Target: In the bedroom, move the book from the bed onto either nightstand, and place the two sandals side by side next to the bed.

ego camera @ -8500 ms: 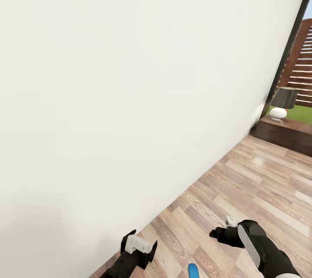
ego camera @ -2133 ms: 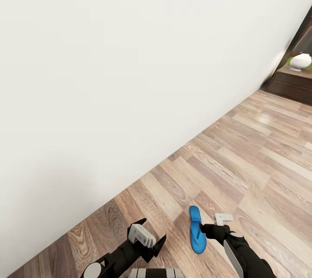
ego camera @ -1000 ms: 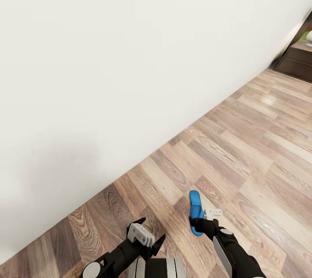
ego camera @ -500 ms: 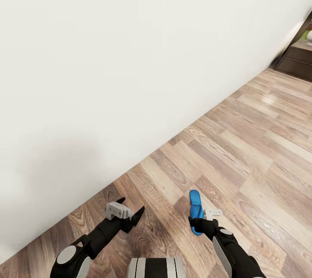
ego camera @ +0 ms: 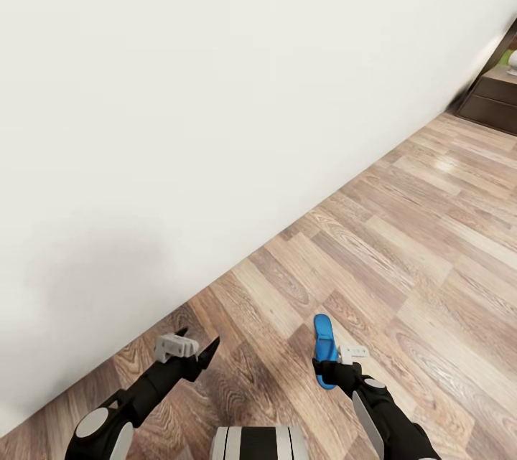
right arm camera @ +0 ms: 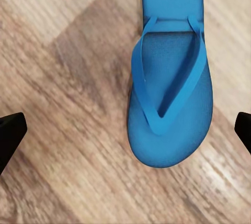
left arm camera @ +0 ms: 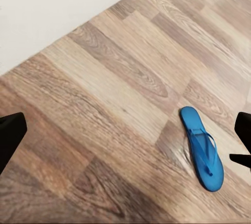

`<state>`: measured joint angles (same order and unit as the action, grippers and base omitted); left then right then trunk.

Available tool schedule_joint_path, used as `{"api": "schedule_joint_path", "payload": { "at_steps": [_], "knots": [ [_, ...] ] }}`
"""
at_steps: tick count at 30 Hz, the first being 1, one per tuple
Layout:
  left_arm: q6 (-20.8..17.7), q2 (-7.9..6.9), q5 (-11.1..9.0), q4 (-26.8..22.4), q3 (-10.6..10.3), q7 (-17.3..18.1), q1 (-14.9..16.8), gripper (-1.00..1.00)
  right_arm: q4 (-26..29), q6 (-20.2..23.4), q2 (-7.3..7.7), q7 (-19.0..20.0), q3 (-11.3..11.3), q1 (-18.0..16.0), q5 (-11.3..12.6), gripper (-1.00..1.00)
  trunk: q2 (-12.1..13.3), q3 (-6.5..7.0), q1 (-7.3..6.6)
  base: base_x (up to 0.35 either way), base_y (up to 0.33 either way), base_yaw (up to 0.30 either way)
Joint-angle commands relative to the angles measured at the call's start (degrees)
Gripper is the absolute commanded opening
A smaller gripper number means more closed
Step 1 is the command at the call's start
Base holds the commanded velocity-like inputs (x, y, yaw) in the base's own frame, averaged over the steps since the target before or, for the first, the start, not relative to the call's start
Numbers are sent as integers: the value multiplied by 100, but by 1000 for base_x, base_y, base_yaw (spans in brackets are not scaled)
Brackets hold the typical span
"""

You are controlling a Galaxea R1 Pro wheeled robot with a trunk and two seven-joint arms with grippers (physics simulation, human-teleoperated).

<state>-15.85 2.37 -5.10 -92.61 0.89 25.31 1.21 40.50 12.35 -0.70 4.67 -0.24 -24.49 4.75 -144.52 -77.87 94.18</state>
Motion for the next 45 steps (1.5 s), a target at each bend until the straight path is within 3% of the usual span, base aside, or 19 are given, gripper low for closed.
{"api": "schedule_joint_path", "payload": {
  "at_steps": [1,3,8,13,33,40,45],
  "knots": [
    [-49,3,-50,4,11,21,2,100,10,31,0,8,-3,-1,48,100,-2,-4,-1,0,0,0],
    [-45,-30,-43,26,14,19,2,100,10,31,0,8,-3,-1,46,100,-2,-4,-1,0,0,0],
    [-51,-299,-73,46,16,82,2,100,10,31,0,8,-3,-2,44,100,-2,-4,-1,0,0,0],
    [-55,-582,-83,204,46,781,5,100,18,31,1,8,-3,1,44,100,-2,-4,-1,0,0,0],
    [-41,-591,-71,230,52,895,10,100,25,31,4,8,-3,4,44,100,-2,-4,-1,0,0,0],
    [-41,-581,-71,226,52,888,11,100,28,31,6,8,-3,2,44,100,-11,-159,17,0,0,0],
    [-41,-580,-71,226,50,888,10,100,28,31,8,8,-3,3,44,100,-11,-159,17,0,0,0]
  ]
}}
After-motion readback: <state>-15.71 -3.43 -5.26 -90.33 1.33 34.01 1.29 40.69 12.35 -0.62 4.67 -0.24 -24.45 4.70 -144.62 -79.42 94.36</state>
